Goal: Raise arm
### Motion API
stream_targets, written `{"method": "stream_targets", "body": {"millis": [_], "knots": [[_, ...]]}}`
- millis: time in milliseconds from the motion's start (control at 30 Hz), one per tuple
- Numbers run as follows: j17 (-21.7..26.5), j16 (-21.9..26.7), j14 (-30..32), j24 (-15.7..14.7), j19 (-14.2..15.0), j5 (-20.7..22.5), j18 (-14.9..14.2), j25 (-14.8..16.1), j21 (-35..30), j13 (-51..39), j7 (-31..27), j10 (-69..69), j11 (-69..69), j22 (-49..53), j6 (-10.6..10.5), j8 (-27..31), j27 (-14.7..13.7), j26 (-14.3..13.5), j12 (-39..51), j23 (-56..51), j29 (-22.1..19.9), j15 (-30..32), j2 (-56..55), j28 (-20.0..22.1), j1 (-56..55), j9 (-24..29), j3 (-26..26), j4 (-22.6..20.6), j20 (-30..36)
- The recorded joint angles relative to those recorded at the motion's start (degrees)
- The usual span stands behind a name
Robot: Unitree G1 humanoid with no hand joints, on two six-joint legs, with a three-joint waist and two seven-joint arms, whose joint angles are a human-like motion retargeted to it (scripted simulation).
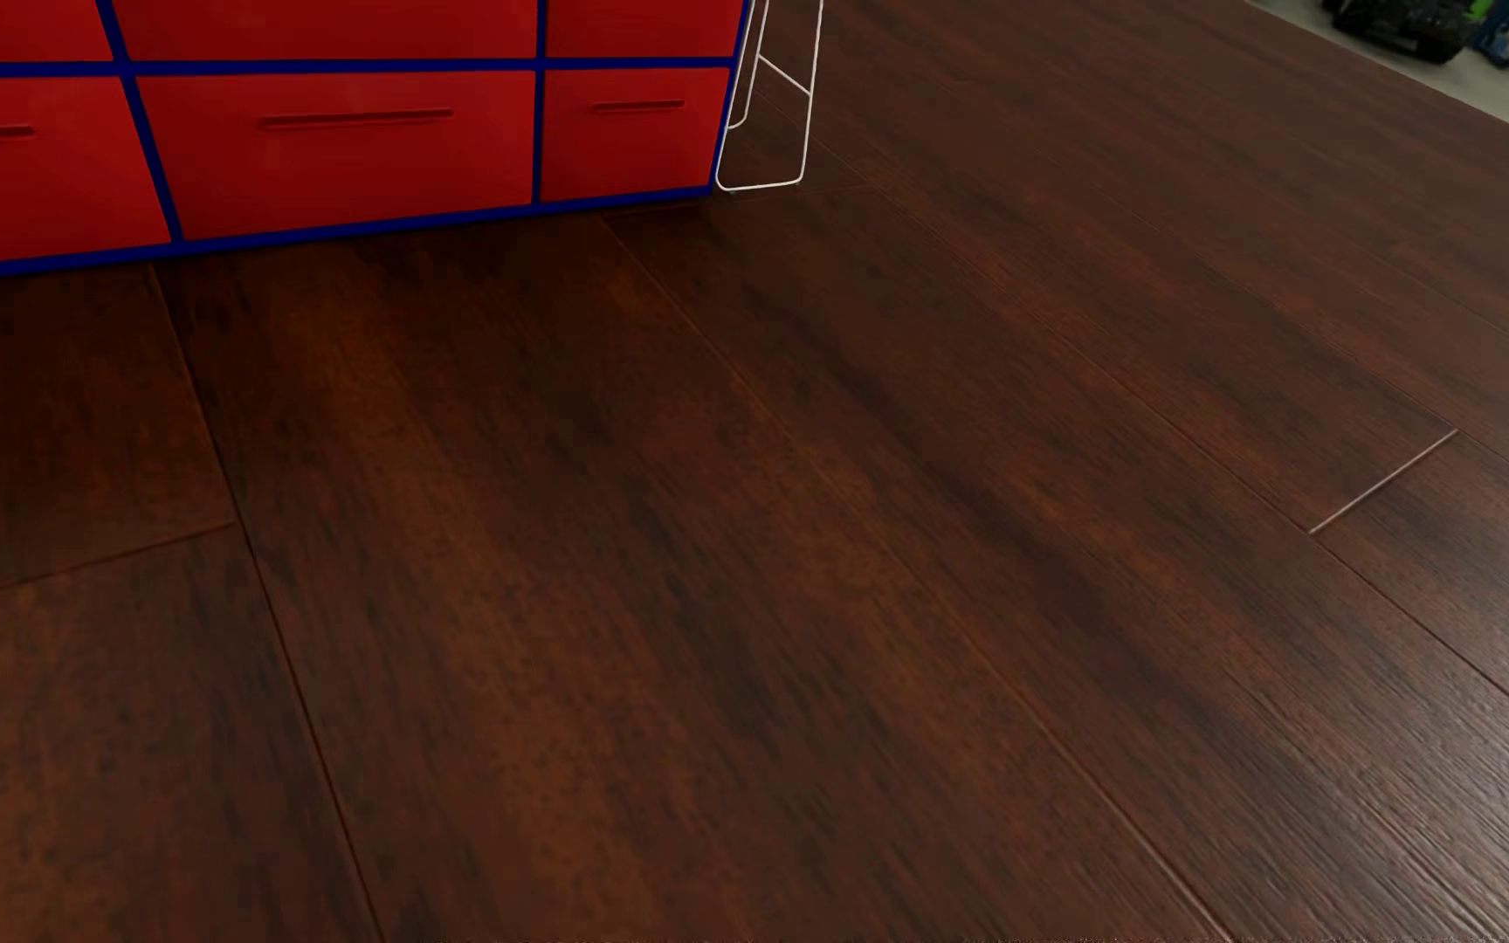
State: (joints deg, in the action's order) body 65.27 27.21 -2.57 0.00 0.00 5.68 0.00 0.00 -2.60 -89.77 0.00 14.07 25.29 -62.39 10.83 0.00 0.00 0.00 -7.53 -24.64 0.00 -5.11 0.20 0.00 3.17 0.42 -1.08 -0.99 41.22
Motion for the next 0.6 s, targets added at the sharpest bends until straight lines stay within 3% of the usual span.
{"method": "stream_targets", "body": {"millis": [300, 500, 600], "knots": [[1.67, 0.04, 0.58, 0.0, 0.0, -0.09, 0.0, 0.0, -4.73, 1.99, 0.0, -0.16, 0.01, 0.71, -0.63, 0.0, 0.0, 0.0, 0.15, -1.61, 0.0, 0.43, -0.24, 0.0, -0.06, 0.23, -0.11, 0.01, 1.39], [0.39, -0.12, 0.9, 0.0, 0.0, -0.21, 0.0, 0.0, -2.32, 1.03, 0.0, -0.18, 0.04, 1.36, -0.81, 0.0, 0.0, 0.0, 0.65, -1.78, 0.0, -0.18, -0.11, 0.0, 0.12, 0.28, -0.25, -0.16, 1.05], [-0.22, 0.04, 1.21, 0.0, 0.0, -0.11, 0.0, 0.0, -4.13, 2.41, 0.0, -0.1, -0.08, 1.54, -0.9, 0.0, 0.0, 0.0, 0.76, -2.27, 0.0, -0.84, 0.08, 0.0, 0.34, 0.61, -0.51, -0.11, 2.22]]}}
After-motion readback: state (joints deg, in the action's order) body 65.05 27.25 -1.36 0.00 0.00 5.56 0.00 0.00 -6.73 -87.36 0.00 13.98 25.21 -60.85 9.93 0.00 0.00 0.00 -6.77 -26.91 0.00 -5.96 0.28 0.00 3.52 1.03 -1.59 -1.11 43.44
